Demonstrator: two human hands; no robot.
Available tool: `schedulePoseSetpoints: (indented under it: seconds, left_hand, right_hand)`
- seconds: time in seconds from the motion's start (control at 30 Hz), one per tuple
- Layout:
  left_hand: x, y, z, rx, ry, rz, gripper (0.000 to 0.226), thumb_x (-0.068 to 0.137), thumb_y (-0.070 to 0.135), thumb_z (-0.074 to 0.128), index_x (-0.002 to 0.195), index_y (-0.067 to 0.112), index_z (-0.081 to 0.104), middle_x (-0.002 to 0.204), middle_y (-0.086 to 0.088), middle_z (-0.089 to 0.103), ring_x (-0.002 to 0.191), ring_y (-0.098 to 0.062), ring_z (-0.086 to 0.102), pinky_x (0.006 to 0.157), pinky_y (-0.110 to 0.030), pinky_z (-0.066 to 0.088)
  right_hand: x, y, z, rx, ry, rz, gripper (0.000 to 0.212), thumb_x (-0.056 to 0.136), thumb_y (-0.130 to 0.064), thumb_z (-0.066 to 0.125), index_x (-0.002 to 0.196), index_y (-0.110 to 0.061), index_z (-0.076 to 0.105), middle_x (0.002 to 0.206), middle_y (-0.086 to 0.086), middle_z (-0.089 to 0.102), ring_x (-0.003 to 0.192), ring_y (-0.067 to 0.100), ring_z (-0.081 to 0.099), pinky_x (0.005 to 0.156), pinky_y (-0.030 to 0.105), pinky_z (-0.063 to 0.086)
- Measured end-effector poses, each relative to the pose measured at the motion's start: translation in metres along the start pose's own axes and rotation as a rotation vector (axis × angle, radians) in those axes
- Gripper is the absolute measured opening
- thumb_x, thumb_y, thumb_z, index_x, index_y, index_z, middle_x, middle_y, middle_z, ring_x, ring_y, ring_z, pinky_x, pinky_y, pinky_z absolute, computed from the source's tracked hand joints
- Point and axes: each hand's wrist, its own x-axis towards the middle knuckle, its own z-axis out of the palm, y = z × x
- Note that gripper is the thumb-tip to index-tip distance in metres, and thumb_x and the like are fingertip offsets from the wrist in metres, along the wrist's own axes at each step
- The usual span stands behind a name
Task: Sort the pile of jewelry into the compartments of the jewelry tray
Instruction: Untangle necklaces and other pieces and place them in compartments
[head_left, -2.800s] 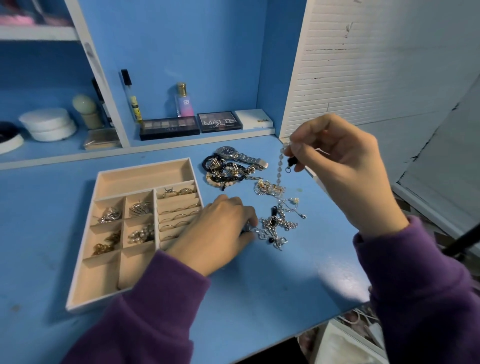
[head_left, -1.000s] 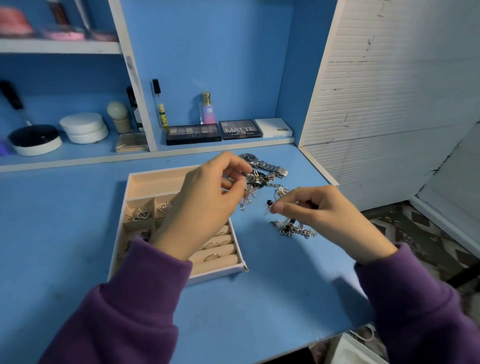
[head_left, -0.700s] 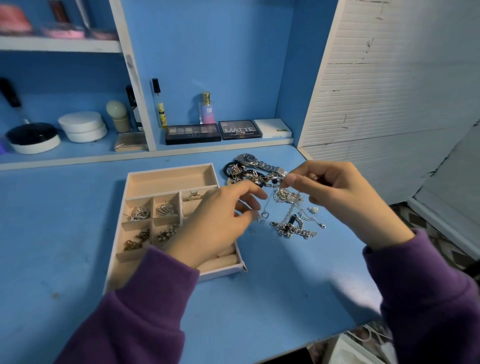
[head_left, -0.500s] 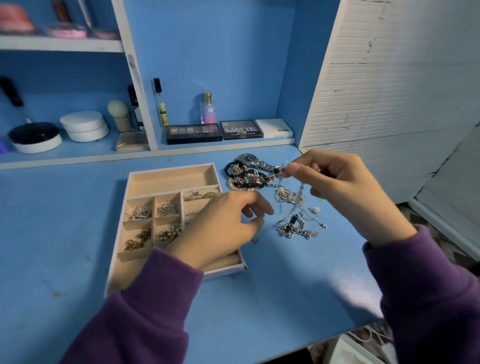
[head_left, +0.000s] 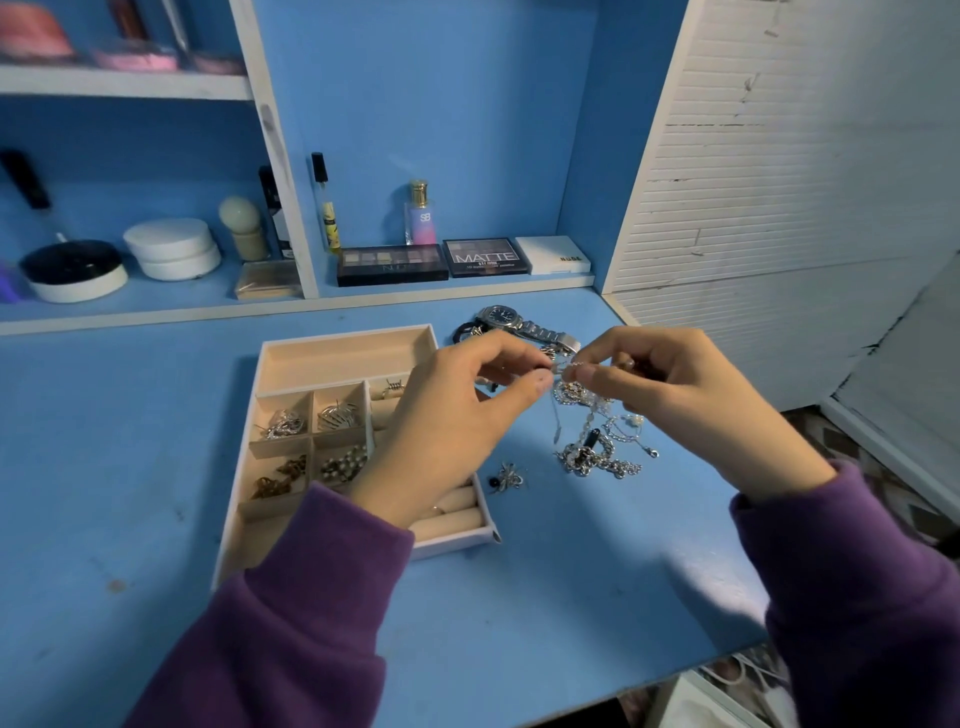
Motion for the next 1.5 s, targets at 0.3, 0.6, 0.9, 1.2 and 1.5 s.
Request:
schedulePoseSetpoints:
  seconds: [0.3, 0.6, 0.9, 1.2, 1.5]
  left_hand:
    - [-0.001, 0.001, -0.005, -0.188, -0.004, -0.050, 0.011, 0.088, 0.013, 0.058, 0.093, 0.019, 0.064, 0.084, 0.005, 0.073, 0.081, -0.005, 0.067, 0.072, -0.015, 0.050]
    - [-0.002, 0.002, -0.004, -0.240, -0.034, -0.072, 0.012, 0.088, 0.011, 0.057, 0.096, 0.017, 0.064, 0.078, 0.001, 0.073, 0.076, -0.007, 0.068, 0.069, -0.016, 0.051]
    - [-0.002, 0.003, -0.007, -0.269, -0.047, -0.084, 0.012, 0.089, 0.012, 0.056, 0.094, 0.020, 0.064, 0.077, 0.001, 0.075, 0.074, -0.008, 0.069, 0.072, -0.023, 0.054]
    - [-0.003, 0.007, -0.007, -0.321, -0.076, -0.118, 0.012, 0.091, 0.010, 0.054, 0.097, 0.014, 0.062, 0.082, -0.003, 0.075, 0.073, -0.015, 0.071, 0.067, -0.023, 0.055]
    - [-0.006, 0.005, -0.004, -0.252, -0.078, -0.109, 0.015, 0.092, 0.012, 0.052, 0.095, 0.021, 0.063, 0.095, 0.004, 0.065, 0.074, -0.012, 0.070, 0.066, -0.023, 0.054]
  right_hand:
    - [0.000, 0.006, -0.004, -0.057, 0.021, 0.030, 0.008, 0.082, -0.022, 0.066, 0.076, -0.020, 0.071, 0.048, -0.010, 0.029, 0.046, 0.010, 0.025, 0.040, 0.012, 0.024]
    - [-0.002, 0.003, 0.004, -0.051, -0.054, -0.027, 0.003, 0.082, -0.024, 0.067, 0.082, -0.023, 0.069, 0.051, -0.009, 0.026, 0.047, 0.009, 0.025, 0.045, 0.013, 0.025]
    - [-0.001, 0.001, 0.014, -0.056, -0.053, -0.062, 0.010, 0.074, -0.032, 0.072, 0.078, -0.023, 0.069, 0.051, -0.007, 0.023, 0.048, 0.010, 0.021, 0.045, 0.017, 0.019]
    - [-0.002, 0.000, 0.017, -0.071, -0.066, -0.044, 0.016, 0.073, -0.037, 0.072, 0.072, -0.021, 0.069, 0.055, 0.006, 0.027, 0.049, 0.013, 0.022, 0.045, 0.021, 0.020]
    - [-0.003, -0.001, 0.013, -0.089, -0.076, -0.017, 0.010, 0.075, -0.030, 0.072, 0.070, -0.022, 0.072, 0.053, 0.011, 0.035, 0.049, 0.016, 0.025, 0.043, 0.020, 0.021]
